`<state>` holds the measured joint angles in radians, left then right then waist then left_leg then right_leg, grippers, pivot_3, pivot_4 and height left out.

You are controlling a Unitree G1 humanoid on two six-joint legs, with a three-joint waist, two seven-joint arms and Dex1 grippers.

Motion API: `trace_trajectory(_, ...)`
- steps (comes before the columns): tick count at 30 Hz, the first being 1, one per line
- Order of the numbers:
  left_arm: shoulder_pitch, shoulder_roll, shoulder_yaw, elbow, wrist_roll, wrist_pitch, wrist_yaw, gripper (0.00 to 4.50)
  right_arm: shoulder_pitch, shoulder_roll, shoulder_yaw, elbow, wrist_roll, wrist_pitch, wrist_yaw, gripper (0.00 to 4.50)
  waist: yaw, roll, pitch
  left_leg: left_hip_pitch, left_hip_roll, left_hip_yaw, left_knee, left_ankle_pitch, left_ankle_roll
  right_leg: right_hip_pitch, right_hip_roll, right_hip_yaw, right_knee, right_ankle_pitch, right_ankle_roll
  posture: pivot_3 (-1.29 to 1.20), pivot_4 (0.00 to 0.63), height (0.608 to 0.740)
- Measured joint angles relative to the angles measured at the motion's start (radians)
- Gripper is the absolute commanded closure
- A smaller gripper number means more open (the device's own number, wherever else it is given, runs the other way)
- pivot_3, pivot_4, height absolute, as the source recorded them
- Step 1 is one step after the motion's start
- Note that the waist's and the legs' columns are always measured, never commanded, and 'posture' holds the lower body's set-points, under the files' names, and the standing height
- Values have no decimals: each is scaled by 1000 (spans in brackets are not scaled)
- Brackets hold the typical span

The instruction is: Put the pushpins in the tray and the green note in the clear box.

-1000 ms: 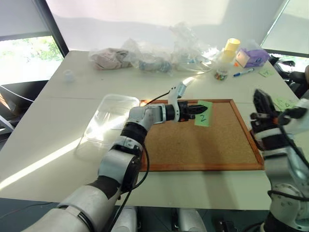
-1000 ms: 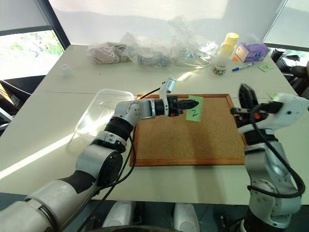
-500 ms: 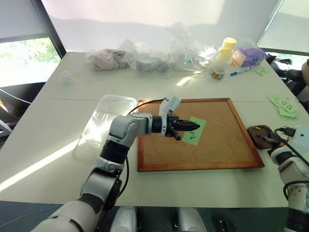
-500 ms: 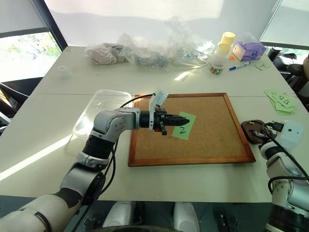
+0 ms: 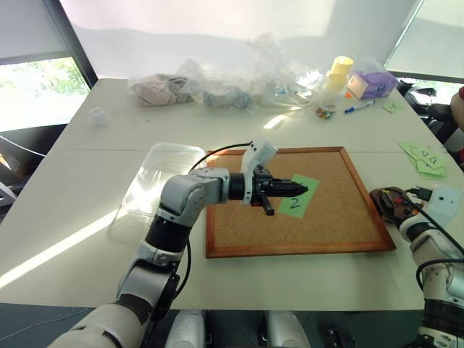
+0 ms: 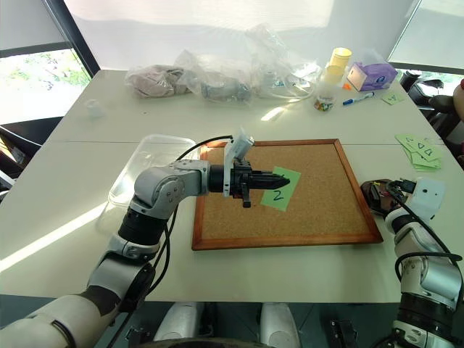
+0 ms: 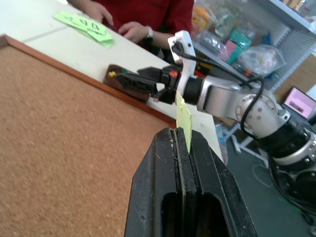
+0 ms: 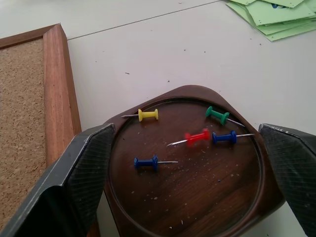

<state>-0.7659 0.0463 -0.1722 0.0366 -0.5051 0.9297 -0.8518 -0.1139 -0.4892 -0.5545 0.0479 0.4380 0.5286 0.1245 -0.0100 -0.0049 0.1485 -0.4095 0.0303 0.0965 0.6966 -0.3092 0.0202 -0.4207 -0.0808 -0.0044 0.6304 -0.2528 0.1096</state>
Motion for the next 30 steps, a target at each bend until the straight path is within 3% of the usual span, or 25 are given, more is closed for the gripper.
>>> trace_trajectory(3,-12,-29,39,-1,-8,-46,43,4500,1,5,0,-4,-1,-13,0,60,0,0,0,0,0,0,0,0,0,0,0,0,0,0,0,0,150,737)
trace_trajectory(11,-36,8,90,-54,-15,-71,137,4500,34,11,0,-93,0,-67,33,60,-1,0,0,0,0,0,0,0,0,0,0,0,0,0,0,0,150,737)
trace_trajectory(14,-62,191,88,-131,4,10,165,4500,56,-14,26,-290,53,-74,123,60,-12,2,0,3,0,-5,-2,0,0,-1,4,3,1,0,1,0,150,737)
trace_trajectory(18,43,450,90,-269,-59,108,41,4500,88,-55,88,-500,169,5,230,60,-7,1,1,3,2,-12,-8,4,-8,-2,7,3,1,0,0,0,150,737)
trace_trajectory(24,17,697,139,-249,-68,111,-34,4500,102,-93,196,-644,299,120,313,60,20,-1,2,2,0,-16,-8,5,-9,-1,7,3,0,-1,-5,0,150,737)
trace_trajectory(27,-5,761,156,-187,-37,110,-28,4500,90,-107,230,-672,349,159,335,60,23,-1,2,2,-1,-16,-8,5,-9,-1,7,3,0,-1,-4,0,150,737)
trace_trajectory(30,-8,765,138,-114,-2,120,-4,4500,80,-121,280,-701,386,197,352,60,22,-2,3,2,-2,-16,-8,5,-9,-1,7,3,0,-1,-4,0,150,737)
